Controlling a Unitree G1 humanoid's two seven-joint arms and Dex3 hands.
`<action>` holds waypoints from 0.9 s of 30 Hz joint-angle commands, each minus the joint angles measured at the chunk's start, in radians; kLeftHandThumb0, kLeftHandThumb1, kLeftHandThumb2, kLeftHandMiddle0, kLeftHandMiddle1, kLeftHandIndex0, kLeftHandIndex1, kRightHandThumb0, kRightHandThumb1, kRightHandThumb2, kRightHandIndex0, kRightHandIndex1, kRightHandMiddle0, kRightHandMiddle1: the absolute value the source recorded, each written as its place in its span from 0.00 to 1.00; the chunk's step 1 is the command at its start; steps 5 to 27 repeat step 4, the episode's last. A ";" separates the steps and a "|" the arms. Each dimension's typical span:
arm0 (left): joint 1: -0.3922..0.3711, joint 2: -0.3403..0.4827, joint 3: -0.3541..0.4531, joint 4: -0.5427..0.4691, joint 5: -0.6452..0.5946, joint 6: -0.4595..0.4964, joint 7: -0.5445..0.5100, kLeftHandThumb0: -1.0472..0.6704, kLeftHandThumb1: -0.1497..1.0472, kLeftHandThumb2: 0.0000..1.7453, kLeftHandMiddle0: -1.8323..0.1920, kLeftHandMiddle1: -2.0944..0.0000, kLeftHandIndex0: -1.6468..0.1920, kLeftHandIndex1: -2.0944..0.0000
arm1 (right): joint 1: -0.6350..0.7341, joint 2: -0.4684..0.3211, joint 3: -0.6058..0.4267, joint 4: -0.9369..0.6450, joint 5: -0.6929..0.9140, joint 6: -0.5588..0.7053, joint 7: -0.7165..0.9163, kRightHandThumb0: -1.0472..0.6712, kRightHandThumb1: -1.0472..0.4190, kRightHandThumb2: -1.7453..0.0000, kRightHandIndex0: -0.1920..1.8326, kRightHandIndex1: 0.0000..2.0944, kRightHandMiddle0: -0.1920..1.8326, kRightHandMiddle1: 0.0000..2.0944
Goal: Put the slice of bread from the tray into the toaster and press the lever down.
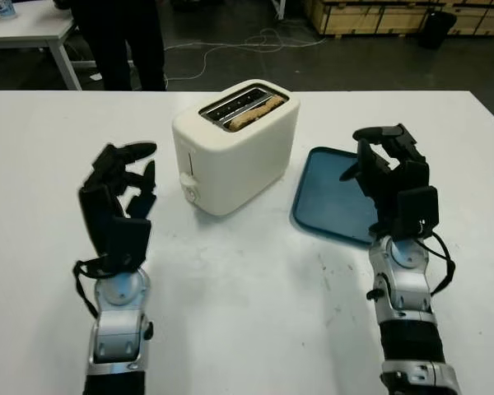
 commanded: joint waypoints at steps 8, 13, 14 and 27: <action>-0.029 -0.007 -0.009 0.025 0.012 -0.045 0.023 0.36 0.89 0.22 0.62 0.25 0.57 0.46 | 0.008 0.006 0.004 0.015 -0.001 -0.039 -0.008 0.34 0.09 0.84 0.57 0.58 0.58 0.34; -0.029 -0.007 -0.009 0.025 0.012 -0.045 0.023 0.36 0.89 0.22 0.62 0.25 0.57 0.46 | 0.008 0.006 0.004 0.015 -0.001 -0.039 -0.008 0.34 0.09 0.84 0.57 0.58 0.58 0.34; -0.029 -0.007 -0.009 0.025 0.012 -0.045 0.023 0.36 0.89 0.22 0.62 0.25 0.57 0.46 | 0.008 0.006 0.004 0.015 -0.001 -0.039 -0.008 0.34 0.09 0.84 0.57 0.58 0.58 0.34; -0.029 -0.007 -0.009 0.025 0.012 -0.045 0.023 0.36 0.89 0.22 0.62 0.25 0.57 0.46 | 0.008 0.006 0.004 0.015 -0.001 -0.039 -0.008 0.34 0.09 0.84 0.57 0.58 0.58 0.34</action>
